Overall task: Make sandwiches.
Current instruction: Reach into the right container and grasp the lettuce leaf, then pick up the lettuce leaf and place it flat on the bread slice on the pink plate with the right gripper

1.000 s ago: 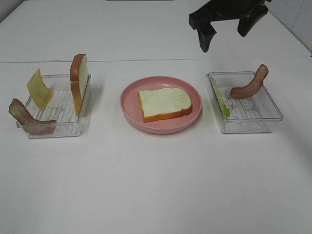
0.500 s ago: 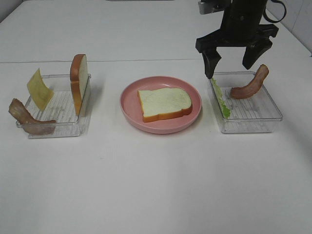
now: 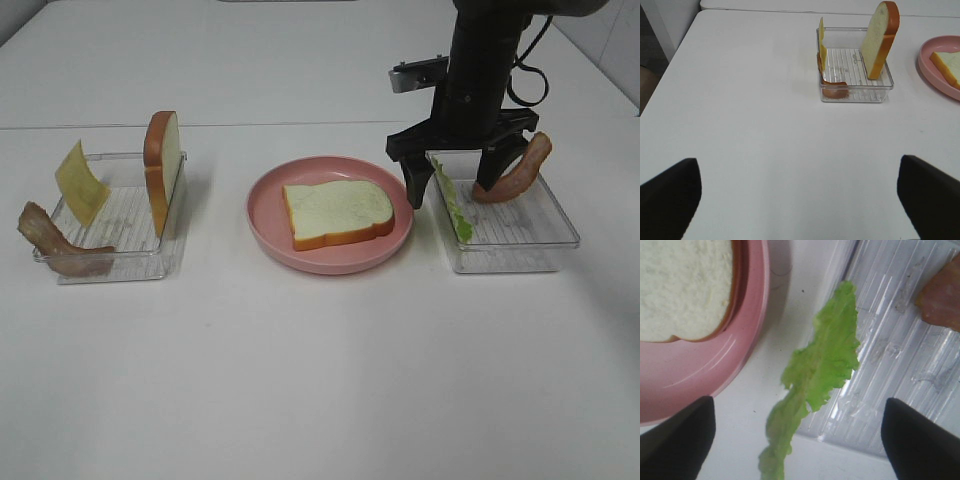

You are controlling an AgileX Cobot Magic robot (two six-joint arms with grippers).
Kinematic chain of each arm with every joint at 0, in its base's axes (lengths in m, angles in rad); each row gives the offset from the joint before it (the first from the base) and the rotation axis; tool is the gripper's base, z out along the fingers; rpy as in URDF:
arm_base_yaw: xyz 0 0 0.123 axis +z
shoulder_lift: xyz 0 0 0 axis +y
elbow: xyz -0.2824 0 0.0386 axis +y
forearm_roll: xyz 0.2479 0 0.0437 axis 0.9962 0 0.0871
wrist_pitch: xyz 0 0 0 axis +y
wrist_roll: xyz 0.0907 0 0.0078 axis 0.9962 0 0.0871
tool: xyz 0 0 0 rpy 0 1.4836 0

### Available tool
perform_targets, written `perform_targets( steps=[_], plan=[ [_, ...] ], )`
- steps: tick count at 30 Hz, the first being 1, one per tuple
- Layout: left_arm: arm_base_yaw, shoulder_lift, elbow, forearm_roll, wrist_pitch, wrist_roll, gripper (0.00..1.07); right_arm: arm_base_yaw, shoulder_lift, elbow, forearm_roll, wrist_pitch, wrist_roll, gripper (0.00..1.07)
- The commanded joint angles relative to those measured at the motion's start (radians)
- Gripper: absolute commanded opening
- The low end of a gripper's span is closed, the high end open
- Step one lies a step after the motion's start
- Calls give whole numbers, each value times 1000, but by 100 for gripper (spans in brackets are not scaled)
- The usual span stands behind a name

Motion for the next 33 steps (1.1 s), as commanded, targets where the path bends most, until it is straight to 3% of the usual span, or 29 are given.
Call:
perform_targets(
  steps=[1, 2, 3, 4, 5, 6, 7, 8, 9, 10, 22, 33],
  plan=[
    [2, -8, 3, -7, -5, 0, 101, 1, 4, 8, 6, -2, -18, 81],
    [2, -8, 3, -7, -5, 0, 101, 1, 1, 8, 6, -2, -18, 76],
    [2, -8, 3, -7, -5, 0, 101, 1, -3, 8, 6, -2, -18, 64],
    [2, -8, 3, -7, -5, 0, 101, 1, -3, 8, 6, -2, -18, 64],
    [2, -8, 3, -7, -5, 0, 101, 1, -4, 5, 6, 0, -16, 47],
    [2, -8, 3, -7, -5, 0, 101, 1, -4, 5, 6, 0, -16, 47],
    [2, -8, 3, -7, -5, 0, 101, 1, -4, 2, 9, 7, -16, 28],
    [2, -8, 3, -7, -5, 0, 101, 1, -4, 2, 9, 9, -14, 17],
    [2, -8, 3, -7, -5, 0, 101, 1, -4, 2, 9, 9, -14, 17],
    [2, -8, 3, -7, -5, 0, 101, 1, -4, 2, 9, 12, -16, 0],
    [2, -8, 3, -7, -5, 0, 101, 2, -43, 0, 8, 36, -43, 0],
    [2, -8, 3, -7, -5, 0, 101, 4, -148, -185, 71, 154, -53, 0]
  ],
)
